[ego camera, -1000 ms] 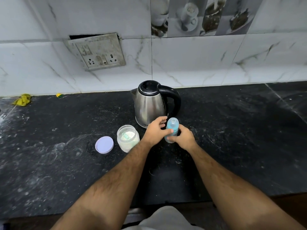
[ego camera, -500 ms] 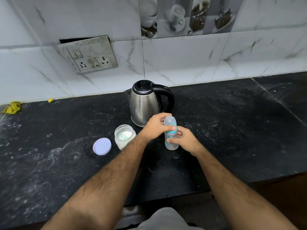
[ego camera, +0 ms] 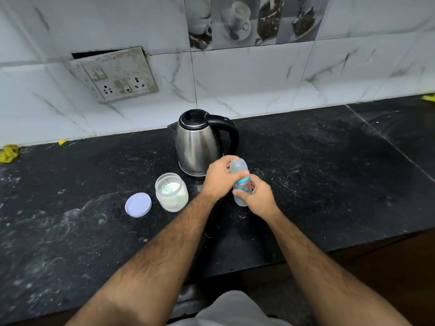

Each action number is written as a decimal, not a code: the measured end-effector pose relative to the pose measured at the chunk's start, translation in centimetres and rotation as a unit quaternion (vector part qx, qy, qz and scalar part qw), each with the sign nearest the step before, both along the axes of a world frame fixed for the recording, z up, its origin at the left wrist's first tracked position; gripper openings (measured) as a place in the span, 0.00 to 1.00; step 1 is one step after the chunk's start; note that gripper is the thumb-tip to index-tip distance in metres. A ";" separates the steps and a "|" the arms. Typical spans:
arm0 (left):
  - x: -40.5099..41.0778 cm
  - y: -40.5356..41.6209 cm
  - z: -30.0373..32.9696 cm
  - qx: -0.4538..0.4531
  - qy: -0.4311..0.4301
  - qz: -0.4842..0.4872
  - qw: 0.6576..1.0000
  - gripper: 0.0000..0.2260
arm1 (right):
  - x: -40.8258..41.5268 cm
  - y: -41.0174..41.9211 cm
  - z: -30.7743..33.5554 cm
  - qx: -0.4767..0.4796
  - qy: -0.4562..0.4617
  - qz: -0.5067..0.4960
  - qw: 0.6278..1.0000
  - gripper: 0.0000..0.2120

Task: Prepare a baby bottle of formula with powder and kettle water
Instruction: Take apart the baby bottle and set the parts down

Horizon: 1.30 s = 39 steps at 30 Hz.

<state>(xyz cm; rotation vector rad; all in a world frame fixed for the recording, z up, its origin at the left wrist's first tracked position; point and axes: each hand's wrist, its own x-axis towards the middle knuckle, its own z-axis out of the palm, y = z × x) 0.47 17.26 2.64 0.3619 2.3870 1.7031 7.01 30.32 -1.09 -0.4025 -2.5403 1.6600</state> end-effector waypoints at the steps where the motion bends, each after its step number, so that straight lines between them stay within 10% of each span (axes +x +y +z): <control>1: 0.1 0.3 0.0 -0.010 0.007 0.012 1.000 0.17 | 0.0 -0.1 0.0 0.008 0.000 -0.008 1.000 0.18; 25: -1.8 1.2 0.3 0.109 -0.053 0.120 0.985 0.16 | -0.2 3.7 -0.5 0.075 -0.029 -0.041 0.996 0.24; 39: -0.8 -2.3 -6.4 -0.166 -0.049 0.110 0.979 0.28 | -0.9 4.3 -1.2 0.041 -0.010 -0.048 0.998 0.24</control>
